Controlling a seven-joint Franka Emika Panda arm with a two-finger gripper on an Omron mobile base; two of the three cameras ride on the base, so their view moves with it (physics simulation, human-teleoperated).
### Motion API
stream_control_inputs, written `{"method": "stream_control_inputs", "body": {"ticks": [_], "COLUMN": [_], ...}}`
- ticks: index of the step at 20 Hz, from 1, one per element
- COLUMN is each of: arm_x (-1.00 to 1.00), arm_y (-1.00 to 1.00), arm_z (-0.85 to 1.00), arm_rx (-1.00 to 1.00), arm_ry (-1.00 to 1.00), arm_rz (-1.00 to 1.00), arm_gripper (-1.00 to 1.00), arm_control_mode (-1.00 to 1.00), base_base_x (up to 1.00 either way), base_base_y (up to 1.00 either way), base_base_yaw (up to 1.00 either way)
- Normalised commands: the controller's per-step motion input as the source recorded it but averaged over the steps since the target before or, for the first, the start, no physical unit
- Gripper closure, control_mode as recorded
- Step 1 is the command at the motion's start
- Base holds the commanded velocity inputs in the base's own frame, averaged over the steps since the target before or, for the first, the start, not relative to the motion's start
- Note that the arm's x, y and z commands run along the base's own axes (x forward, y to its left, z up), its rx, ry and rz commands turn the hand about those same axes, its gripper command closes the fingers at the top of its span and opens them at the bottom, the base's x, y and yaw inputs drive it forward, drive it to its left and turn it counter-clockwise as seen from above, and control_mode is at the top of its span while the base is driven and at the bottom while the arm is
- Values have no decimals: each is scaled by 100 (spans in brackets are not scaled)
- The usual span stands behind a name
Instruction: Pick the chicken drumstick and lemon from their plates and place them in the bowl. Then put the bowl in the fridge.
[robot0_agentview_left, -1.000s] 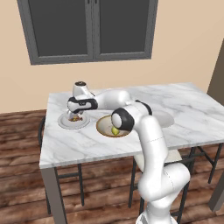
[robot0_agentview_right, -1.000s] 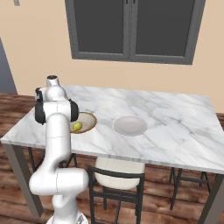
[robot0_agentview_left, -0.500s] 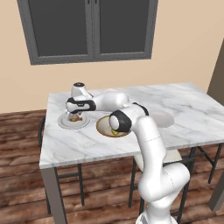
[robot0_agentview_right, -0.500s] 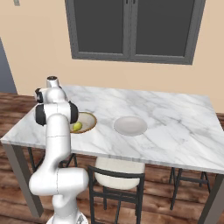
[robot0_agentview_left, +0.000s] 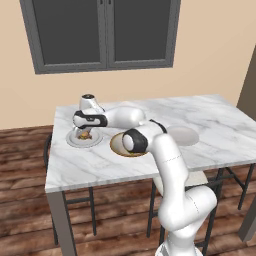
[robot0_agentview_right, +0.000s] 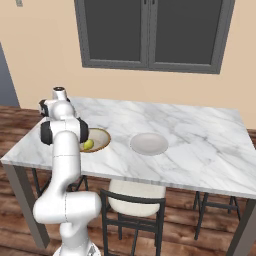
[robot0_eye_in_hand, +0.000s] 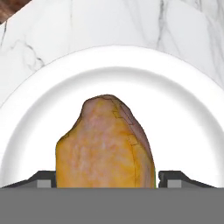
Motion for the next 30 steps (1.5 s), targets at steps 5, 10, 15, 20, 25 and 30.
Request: {"method": "stream_control_inputs", "body": {"ticks": [5, 10, 15, 20, 25, 30], "arm_x": [-2, -1, -8, -22, -30, -37], "arm_y": [0, -2, -21, -32, -43, -53], "arm_z": [-21, -11, 14, 22, 10, 4], "arm_rx": [0, 0, 0, 0, 0, 0], "arm_ry": [10, 5, 0, -1, -1, 0], "arm_rz": [1, 1, 1, 0, 0, 0], "arm_gripper": [100, 100, 100, 100, 100, 100], "arm_control_mode": [-100, -100, -100, -100, -100, -100], "base_base_x": [0, 0, 0, 0, 0, 0], "base_base_y": [0, 0, 0, 0, 0, 0], "base_base_yaw": [0, 0, 0, 0, 0, 0]}}
